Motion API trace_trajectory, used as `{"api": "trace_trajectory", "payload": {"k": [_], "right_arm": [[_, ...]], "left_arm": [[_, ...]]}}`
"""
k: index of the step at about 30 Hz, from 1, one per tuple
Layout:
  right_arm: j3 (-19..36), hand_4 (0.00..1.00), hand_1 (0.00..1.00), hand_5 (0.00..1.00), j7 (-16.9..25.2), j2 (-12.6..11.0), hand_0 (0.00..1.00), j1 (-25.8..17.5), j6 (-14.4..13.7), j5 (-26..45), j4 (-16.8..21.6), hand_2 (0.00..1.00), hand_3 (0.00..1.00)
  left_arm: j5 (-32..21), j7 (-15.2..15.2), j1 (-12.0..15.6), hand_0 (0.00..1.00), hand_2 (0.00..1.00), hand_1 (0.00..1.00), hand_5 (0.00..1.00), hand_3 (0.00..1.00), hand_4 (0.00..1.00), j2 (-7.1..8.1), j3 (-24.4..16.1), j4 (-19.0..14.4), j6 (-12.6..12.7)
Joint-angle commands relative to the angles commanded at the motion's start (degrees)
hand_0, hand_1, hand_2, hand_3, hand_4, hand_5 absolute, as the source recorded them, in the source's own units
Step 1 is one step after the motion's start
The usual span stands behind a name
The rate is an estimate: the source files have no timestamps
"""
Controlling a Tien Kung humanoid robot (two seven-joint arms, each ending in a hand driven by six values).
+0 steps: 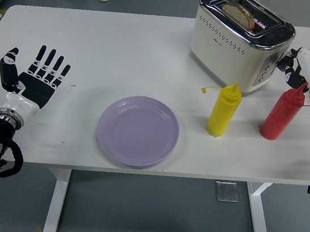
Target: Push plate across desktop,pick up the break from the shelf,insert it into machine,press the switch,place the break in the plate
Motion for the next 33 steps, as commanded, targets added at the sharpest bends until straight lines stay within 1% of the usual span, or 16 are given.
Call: {"api": "trace_trajectory", "payload": {"k": [16, 33], "right_arm": [[-3.3, 0.074, 0.270, 0.002, 0.7, 0.8, 0.200, -0.1, -0.4, 3.2, -1.2, 0.540, 0.455], [-6.6, 0.075, 0.280, 0.002, 1.8, 2.1, 0.216, 0.7, -1.5, 6.1, -3.7, 0.546, 0.460]], "left_arm": [[-0.1, 0.0, 0.0, 0.815, 0.725, 0.761, 0.998, 0.708, 0.648, -0.06, 0.0, 0.0, 0.1], [-0.3, -0.2, -0.1, 0.815, 0.724, 0.761, 0.998, 0.707, 0.647, -0.08, 0.1, 0.0, 0.2]]}}
